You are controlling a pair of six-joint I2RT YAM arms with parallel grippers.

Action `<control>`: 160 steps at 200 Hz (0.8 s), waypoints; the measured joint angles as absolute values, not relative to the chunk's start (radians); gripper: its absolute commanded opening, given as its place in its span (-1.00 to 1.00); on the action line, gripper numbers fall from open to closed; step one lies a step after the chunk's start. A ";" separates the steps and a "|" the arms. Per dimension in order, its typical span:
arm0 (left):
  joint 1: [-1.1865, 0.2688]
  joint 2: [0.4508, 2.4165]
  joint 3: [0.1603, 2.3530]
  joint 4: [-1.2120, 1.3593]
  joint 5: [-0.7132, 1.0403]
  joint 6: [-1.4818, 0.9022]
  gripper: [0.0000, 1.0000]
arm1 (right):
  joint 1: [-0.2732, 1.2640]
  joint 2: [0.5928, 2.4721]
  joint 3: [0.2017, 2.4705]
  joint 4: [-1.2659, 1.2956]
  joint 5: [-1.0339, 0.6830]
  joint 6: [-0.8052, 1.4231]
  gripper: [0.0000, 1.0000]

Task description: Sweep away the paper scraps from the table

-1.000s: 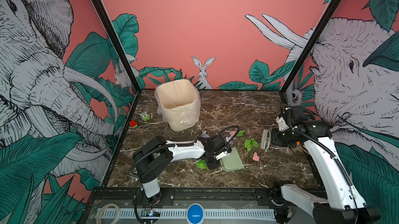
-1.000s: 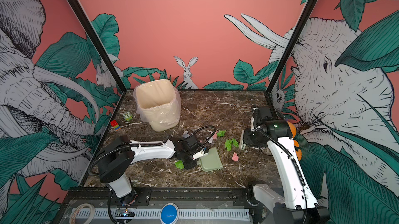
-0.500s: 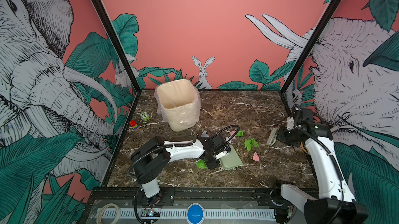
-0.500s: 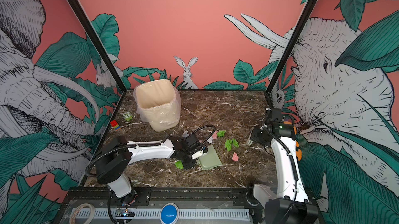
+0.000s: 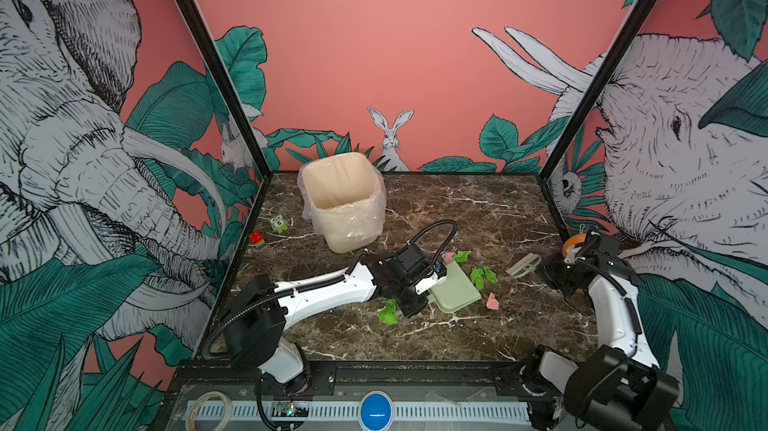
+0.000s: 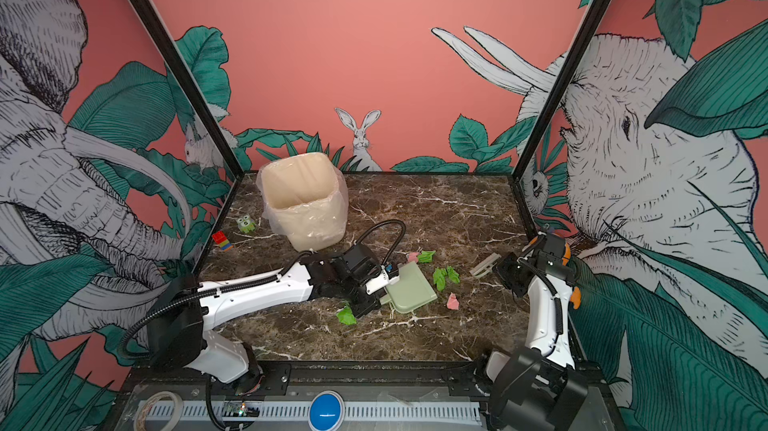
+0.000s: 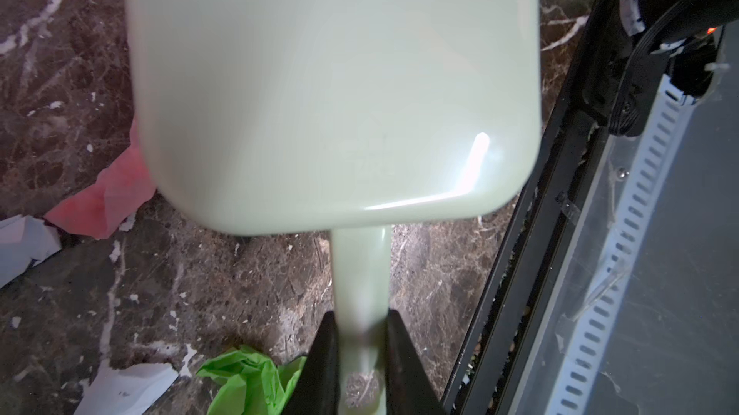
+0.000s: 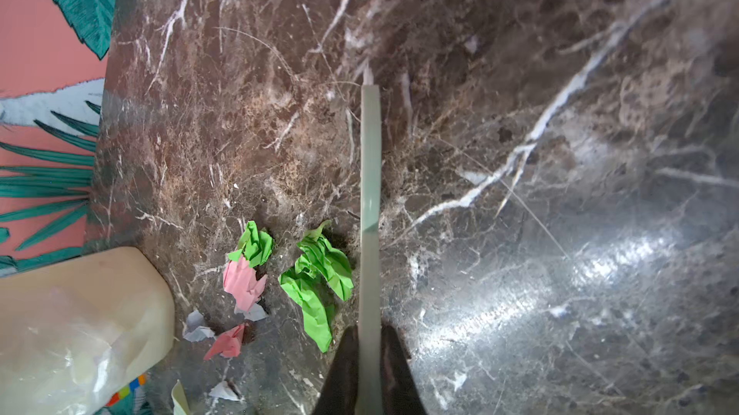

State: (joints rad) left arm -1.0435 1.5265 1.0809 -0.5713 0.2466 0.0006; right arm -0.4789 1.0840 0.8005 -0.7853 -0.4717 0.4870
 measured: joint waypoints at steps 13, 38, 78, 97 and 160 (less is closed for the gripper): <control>-1.030 1.526 1.086 -0.578 0.252 -0.001 -0.81 | -0.486 1.073 0.797 -0.801 -0.471 0.494 0.04; -0.995 1.525 1.097 -0.580 0.274 -0.009 -0.81 | -0.487 1.037 0.803 -0.850 -0.431 0.498 0.32; -0.953 1.522 1.111 -0.578 0.326 -0.036 -0.82 | -0.461 1.007 0.885 -0.959 -0.352 0.448 0.37; -0.948 1.522 1.139 -0.578 0.353 -0.042 -0.81 | -0.342 0.993 0.926 -0.968 -0.354 0.409 0.38; -0.945 1.499 1.179 -0.624 0.320 0.022 -0.83 | 0.031 1.064 1.074 -1.001 -0.539 0.374 0.36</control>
State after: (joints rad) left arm -0.9455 1.4986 1.1793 -0.6235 0.3202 0.0223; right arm 0.0315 1.0641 1.0744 -1.0012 -0.5392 0.3740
